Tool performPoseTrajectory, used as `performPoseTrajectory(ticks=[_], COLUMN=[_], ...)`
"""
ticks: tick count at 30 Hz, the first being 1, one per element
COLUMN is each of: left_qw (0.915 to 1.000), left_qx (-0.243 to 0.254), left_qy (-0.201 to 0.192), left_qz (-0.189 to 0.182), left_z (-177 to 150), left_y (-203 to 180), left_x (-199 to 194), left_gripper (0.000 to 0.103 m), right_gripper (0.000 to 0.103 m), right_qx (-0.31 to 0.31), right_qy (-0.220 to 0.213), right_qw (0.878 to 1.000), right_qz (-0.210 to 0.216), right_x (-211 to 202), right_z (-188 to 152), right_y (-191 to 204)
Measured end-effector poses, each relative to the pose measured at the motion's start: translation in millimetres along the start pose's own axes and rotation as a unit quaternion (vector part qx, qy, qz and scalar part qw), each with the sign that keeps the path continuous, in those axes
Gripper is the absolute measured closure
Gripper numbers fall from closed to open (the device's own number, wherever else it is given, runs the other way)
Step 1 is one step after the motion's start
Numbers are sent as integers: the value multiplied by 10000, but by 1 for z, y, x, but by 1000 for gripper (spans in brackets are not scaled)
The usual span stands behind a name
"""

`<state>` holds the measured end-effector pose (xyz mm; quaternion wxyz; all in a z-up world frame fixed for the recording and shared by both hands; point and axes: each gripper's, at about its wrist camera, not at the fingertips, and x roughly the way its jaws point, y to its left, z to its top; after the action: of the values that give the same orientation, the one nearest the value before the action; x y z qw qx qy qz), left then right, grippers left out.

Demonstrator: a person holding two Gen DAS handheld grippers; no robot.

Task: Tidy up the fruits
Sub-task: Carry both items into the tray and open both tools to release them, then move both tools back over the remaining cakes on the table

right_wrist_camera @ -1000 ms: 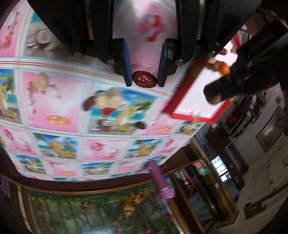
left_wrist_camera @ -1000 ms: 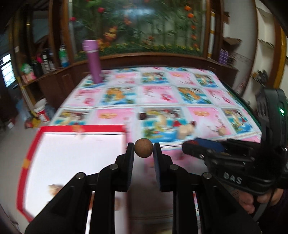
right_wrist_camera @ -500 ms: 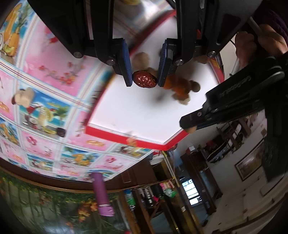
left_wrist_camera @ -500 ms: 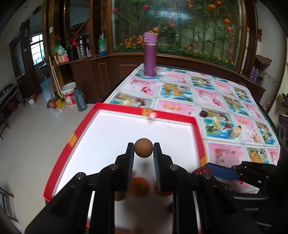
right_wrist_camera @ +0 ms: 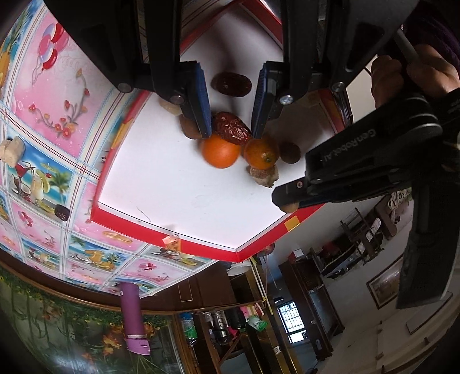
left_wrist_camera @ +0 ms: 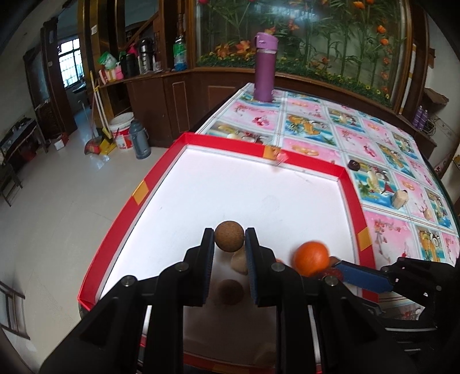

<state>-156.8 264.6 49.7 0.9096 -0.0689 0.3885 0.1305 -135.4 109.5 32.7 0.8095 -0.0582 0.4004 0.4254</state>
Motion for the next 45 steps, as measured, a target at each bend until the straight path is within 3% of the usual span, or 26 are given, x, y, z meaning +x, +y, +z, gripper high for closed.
performPoseTrajectory(ticks=[8, 9, 11, 13, 21, 27, 32, 41, 45], left_qw=[9999, 9999, 9999, 9999, 9984, 9924, 9852, 9736, 9705], left_qx=[-30, -14, 5, 64, 411, 943, 1318, 1717, 1778], left_qy=[98, 116, 110, 42, -83, -114, -69, 250, 450], left_qz=[-2, -23, -62, -95, -371, -778, -1096, -1485, -1568], left_z=[0, 0, 0, 2, 9, 13, 19, 30, 30], left_y=[0, -1, -5, -12, -46, -95, -138, -210, -232], left_x=[0, 0, -1, -5, -17, -25, -20, 16, 32], left_gripper=[78, 76, 63, 59, 58, 58, 57, 57, 57], right_gripper=[74, 71, 69, 69, 69, 69, 69, 69, 69], right_qx=[112, 139, 234, 298, 747, 1081, 1515, 2092, 2111], right_qy=[-77, -98, -182, -237, -477, -622, -684, -746, -604], right_qw=[9999, 9999, 9996, 9993, 9959, 9907, 9800, 9538, 9503], right_qz=[17, 20, 28, 28, -174, -537, -1095, -2023, -2208], right_x=[-9, -10, -16, -21, -45, -73, -102, -145, -145], right_z=[2, 2, 3, 4, 3, -11, -32, -58, -58], right_y=[-8, -9, -15, -20, -61, -104, -158, -235, -251])
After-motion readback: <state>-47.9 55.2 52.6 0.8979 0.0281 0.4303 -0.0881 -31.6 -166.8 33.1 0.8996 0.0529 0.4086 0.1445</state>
